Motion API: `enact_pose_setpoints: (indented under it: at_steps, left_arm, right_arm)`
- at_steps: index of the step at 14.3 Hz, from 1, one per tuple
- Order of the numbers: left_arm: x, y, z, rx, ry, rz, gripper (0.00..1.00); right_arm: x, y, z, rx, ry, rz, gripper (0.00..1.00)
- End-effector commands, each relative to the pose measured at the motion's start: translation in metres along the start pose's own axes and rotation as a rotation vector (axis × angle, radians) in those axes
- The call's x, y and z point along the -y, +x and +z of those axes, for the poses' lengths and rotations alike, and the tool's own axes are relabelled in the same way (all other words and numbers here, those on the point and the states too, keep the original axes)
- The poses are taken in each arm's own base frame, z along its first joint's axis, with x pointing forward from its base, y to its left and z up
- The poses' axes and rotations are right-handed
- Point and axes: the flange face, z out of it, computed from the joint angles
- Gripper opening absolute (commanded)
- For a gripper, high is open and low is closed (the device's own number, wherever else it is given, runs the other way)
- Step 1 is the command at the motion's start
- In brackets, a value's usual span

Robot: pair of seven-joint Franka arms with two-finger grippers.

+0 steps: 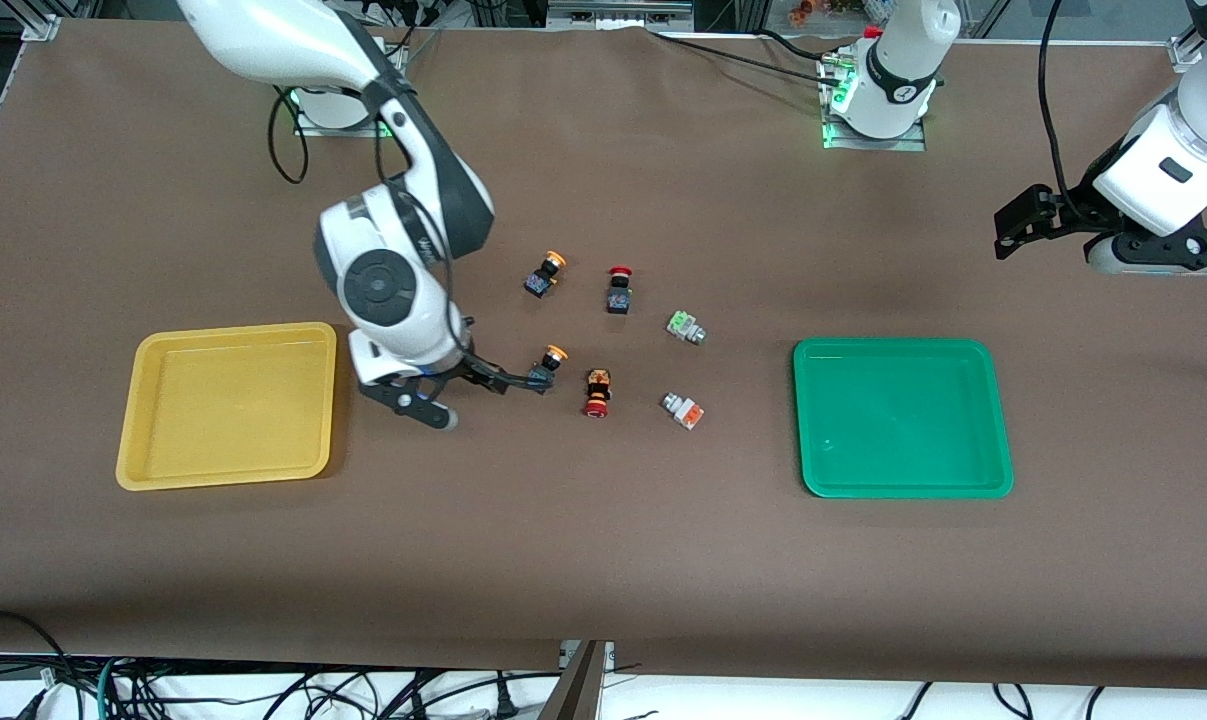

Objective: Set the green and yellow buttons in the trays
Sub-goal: 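Reach the right gripper to a blue button while the left gripper reaches green, then grasp the blue button with the right gripper while the left gripper grasps green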

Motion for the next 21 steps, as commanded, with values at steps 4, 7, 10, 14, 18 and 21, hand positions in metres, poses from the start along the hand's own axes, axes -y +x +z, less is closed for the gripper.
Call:
enact_pose_setpoints:
  at_steps: [4, 7, 10, 14, 18, 21]
  left_arm:
    - [0.026, 0.003, -0.005, -0.003, -0.004, -0.02, 1.0]
    - [0.031, 0.004, -0.003, 0.002, -0.004, -0.03, 1.0]
    - [0.032, 0.004, -0.002, 0.005, -0.004, -0.043, 1.0]
    - [0.007, 0.012, 0.015, 0.034, -0.018, -0.056, 1.0]
    - [-0.052, 0.022, 0.053, 0.102, -0.03, -0.166, 1.0]
    - [-0.096, 0.032, 0.092, 0.152, -0.057, -0.277, 1.0]
  right_arm:
    - [0.035, -0.03, 0.054, -0.028, 0.018, -0.03, 1.0]
    - [0.043, -0.036, 0.077, -0.043, 0.041, -0.02, 1.0]
    - [0.054, -0.045, 0.098, -0.065, 0.078, -0.006, 1.0]
    - [0.057, -0.05, 0.109, -0.07, 0.083, -0.009, 0.66]
    - [0.056, -0.057, 0.12, -0.057, 0.062, -0.027, 0.0]
    - [0.048, -0.038, 0.107, -0.068, 0.07, -0.034, 0.0]
